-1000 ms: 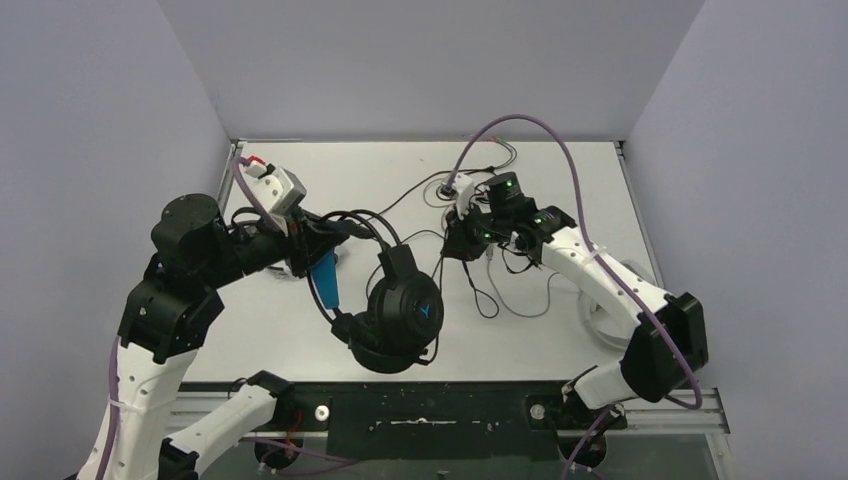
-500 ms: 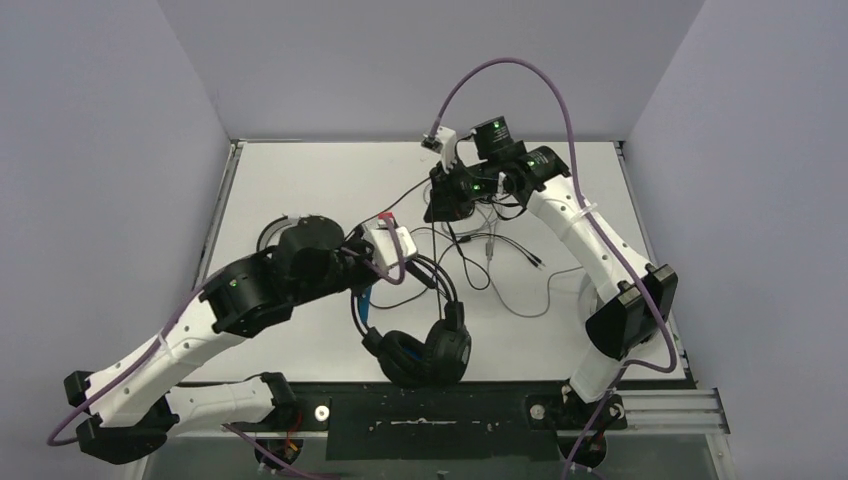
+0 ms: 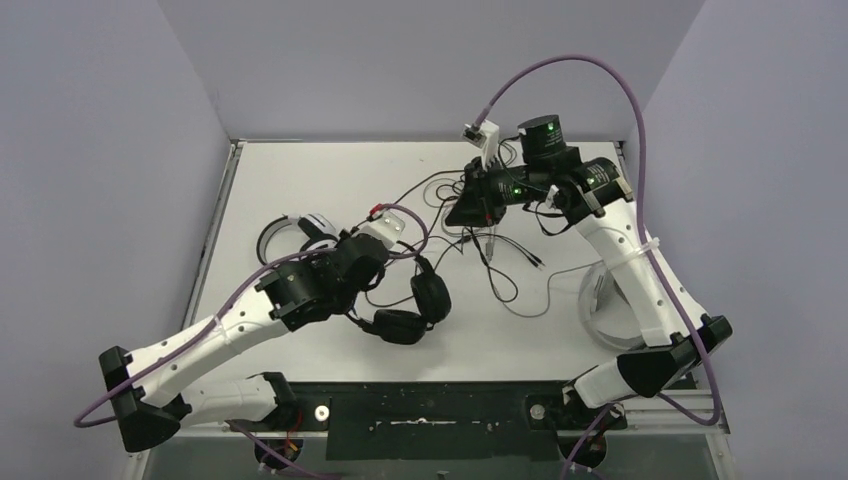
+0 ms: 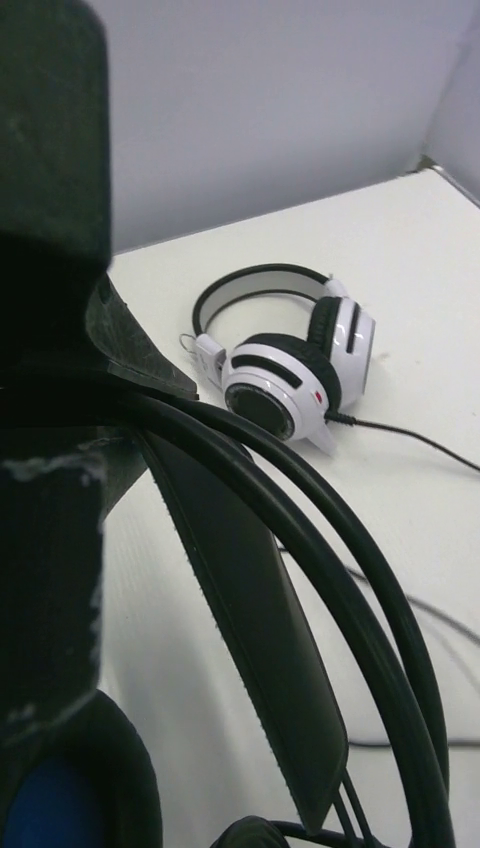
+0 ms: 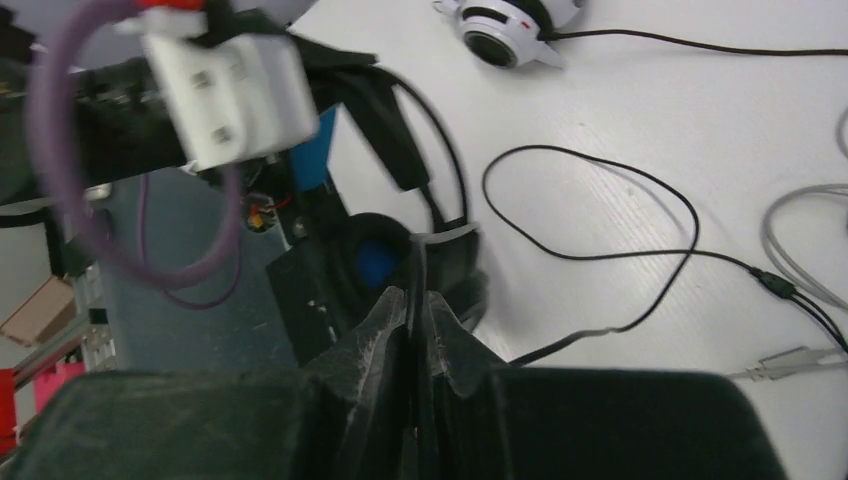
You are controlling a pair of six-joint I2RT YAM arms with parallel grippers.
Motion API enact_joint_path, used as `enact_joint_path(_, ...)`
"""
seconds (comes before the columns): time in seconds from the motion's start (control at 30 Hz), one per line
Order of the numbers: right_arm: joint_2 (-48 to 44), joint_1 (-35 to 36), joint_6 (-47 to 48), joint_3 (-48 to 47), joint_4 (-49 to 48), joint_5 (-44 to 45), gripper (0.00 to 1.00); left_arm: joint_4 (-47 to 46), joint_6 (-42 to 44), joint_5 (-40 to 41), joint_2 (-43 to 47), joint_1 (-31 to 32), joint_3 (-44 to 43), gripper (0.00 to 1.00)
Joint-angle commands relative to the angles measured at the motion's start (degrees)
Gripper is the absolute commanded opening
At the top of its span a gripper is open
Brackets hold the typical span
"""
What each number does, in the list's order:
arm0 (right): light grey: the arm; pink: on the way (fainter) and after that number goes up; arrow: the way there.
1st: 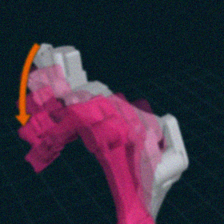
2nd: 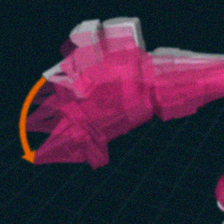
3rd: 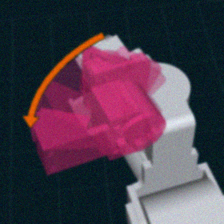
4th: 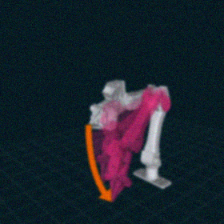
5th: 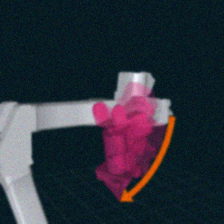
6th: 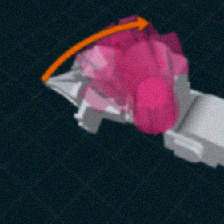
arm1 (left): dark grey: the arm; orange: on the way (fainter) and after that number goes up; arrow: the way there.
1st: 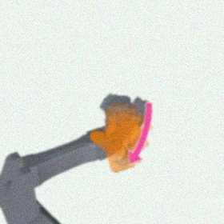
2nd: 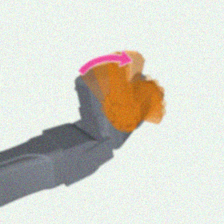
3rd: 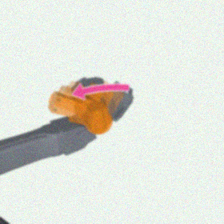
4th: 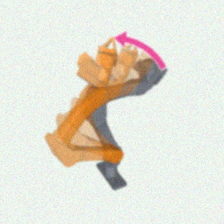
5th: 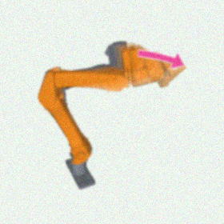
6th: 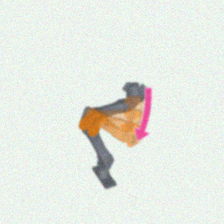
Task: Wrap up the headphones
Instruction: Wrap the headphones cable around the headphones.
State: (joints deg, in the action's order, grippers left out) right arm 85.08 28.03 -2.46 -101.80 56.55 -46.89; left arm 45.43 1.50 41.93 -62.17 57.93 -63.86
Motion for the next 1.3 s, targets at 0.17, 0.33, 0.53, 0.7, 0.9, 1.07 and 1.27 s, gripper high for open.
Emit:
enact_joint_path(0.17, -3.5, 11.3, -9.7, 0.5, -5.6, -1.1, 0.0, 10.0, -25.1, 8.1, -10.0, -11.6, -12.6, 0.0)
enact_joint_path(0.33, -5.8, 15.3, -15.9, 7.9, -14.9, 2.8, 0.0, 9.3, -29.6, 2.4, -12.4, -17.0, -18.9, 0.0)
enact_joint_path(0.53, -11.7, 19.3, -23.7, 20.9, -32.4, 11.9, 0.01, 3.1, -29.2, -3.3, -11.4, -21.9, -23.8, 0.0)
enact_joint_path(0.7, -15.6, 22.7, -24.4, 27.1, -39.7, 16.1, 0.08, -1.0, -27.7, -3.6, -10.4, -23.6, -28.1, 0.0)
enact_joint_path(0.9, -17.2, 25.8, -25.0, 33.3, -47.5, 22.2, 0.2, -4.2, -29.8, -4.9, -10.1, -24.4, -32.1, 0.0)
enact_joint_path(1.07, -19.4, 26.7, -22.2, 38.3, -45.1, 30.0, 0.41, -4.5, -29.5, -9.6, -10.9, -25.1, -37.9, 0.0)
enact_joint_path(1.27, -23.0, 20.6, -14.8, 45.0, -42.7, 27.8, 0.79, -0.2, -27.1, -14.3, -11.2, -25.1, -43.1, 0.0)
